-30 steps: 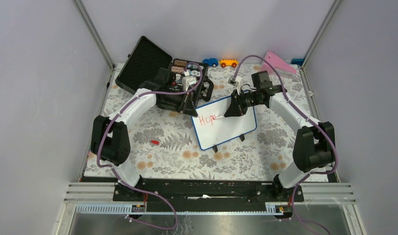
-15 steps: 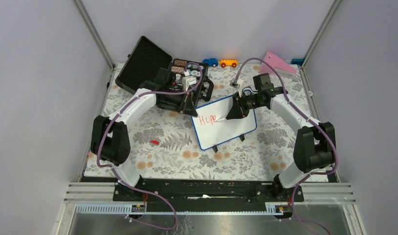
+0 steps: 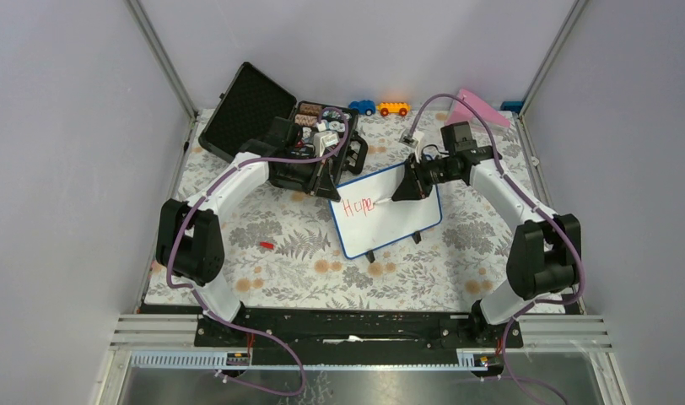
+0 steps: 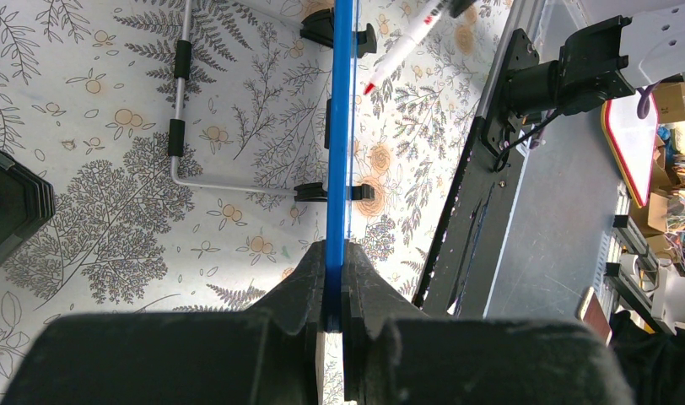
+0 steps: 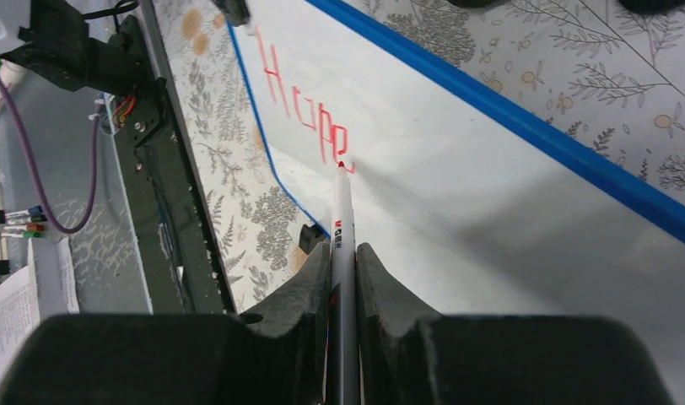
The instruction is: Write a sentence on the whiteboard
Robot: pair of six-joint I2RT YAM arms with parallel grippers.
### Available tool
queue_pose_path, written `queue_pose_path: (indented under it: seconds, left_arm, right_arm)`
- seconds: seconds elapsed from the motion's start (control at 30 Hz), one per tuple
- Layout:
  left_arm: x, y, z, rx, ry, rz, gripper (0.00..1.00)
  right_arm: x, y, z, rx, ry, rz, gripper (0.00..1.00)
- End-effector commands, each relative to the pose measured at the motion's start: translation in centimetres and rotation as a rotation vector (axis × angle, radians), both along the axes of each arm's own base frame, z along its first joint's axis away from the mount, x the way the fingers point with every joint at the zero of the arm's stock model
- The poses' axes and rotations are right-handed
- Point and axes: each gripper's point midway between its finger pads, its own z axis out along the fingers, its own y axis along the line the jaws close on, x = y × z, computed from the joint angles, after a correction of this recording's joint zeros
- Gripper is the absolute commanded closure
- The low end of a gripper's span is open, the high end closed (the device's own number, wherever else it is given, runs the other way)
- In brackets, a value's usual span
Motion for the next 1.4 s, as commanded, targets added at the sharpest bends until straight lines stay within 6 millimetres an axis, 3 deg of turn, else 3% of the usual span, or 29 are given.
queue_pose_path:
  seconds: [0.0, 0.5, 1.37]
  left_arm:
    - [0.4, -0.4, 0.1, 0.003, -0.033, -0.017, 1.0]
    - [0.3, -0.3, 0.0, 0.009, -0.04, -0.016, 1.0]
    - [0.1, -0.3, 0.2, 0.006, -0.044, -0.019, 1.0]
  right_arm:
    - [-0.9, 0.2, 4.3, 0.066, -0.082, 0.041, 1.0]
    - [1.7, -1.9, 4.2, 0.053, -0.107, -0.025, 1.0]
    - [3.1, -1.7, 4.0, 0.057, -0.104, -0.043, 1.0]
